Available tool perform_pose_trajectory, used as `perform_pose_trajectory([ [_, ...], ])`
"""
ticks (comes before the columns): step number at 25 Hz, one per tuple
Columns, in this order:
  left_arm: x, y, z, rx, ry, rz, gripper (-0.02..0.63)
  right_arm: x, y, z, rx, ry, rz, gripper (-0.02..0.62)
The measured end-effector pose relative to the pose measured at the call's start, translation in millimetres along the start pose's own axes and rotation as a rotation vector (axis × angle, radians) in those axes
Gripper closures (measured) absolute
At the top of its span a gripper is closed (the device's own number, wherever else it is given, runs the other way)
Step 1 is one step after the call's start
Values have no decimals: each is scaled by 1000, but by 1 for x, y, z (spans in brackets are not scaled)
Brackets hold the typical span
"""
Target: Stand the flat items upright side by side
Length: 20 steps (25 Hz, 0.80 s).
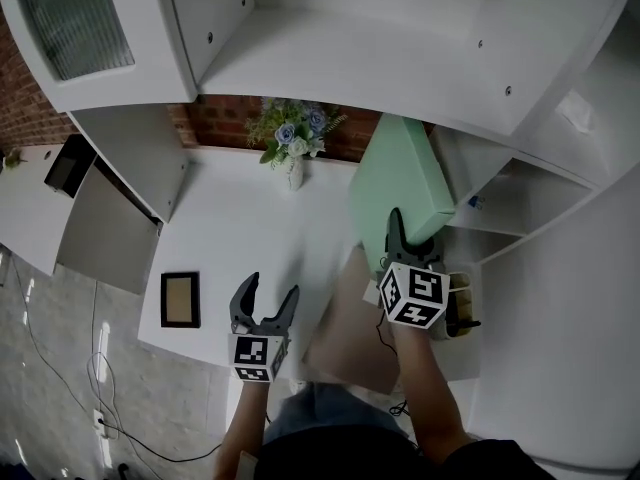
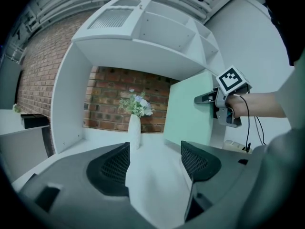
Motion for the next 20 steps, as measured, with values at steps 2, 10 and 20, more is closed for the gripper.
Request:
perform_pose_trajectory([
  [2,-2,-2,4,8,5,6,296,-11,-2,5,-31,-22,-17,466],
  [10,-10,-12,20,31,30,21,296,-53,-13,33,-70,-74,-52,466],
  [20,-7,-22,36,60,60,41,296,-81,-53,73,-18,-157,-26,462],
])
Point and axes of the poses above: the fingertips, and each gripper's own axes: x backward along the fingers, z to its left, y out of its top, the point moved 10 cm from there along x, backward along the fingers, and after that the axes turned 8 degrees about -x, right-handed, at the moved point
